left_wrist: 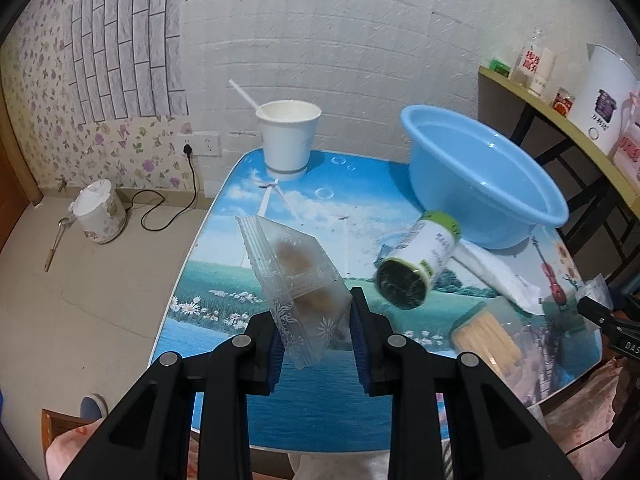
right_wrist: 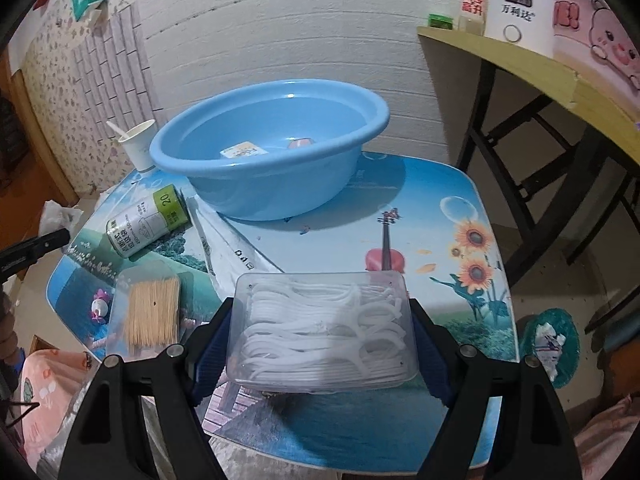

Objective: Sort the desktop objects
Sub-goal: 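Carry the snack bag and floss pick box over the blue basin with both grippers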

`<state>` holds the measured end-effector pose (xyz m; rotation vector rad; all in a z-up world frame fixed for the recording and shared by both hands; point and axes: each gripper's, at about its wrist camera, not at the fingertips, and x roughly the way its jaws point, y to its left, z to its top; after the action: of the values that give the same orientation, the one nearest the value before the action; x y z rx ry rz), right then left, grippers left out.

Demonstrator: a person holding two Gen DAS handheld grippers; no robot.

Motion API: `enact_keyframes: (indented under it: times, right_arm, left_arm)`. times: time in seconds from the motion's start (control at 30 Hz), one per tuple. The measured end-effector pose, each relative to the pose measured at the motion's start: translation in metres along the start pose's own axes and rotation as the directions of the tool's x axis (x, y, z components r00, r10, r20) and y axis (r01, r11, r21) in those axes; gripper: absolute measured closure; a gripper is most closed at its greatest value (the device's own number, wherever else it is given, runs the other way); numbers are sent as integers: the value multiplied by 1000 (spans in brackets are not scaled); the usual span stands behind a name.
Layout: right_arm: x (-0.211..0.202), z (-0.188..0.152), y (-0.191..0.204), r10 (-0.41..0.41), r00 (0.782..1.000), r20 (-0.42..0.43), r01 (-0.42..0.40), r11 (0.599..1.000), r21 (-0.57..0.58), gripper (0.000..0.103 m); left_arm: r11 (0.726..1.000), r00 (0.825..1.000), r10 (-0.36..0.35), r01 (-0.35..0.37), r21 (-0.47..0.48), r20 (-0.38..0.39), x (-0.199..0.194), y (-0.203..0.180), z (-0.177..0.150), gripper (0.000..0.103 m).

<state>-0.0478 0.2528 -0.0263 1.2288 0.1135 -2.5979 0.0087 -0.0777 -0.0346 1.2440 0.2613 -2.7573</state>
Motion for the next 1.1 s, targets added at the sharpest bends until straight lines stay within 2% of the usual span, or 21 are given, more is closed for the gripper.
enact_keyframes:
  times: [0.37,0.73,1.1]
  right_arm:
    - [-30,17,19,41,997,66,-41,999,0,21]
    - [-47,43,28,55,991,121,-53,998,-20,21]
    - [-37,74,40,70,986,150,-61,996,-62,21]
  left_arm:
    - [998,996,-52,50,38,77,-37,-26,19,76]
    - [993,988,-96,86,84,121,-50,-50,50,76]
    - [982,986,-134,119,147,98,-40,-87,67,76]
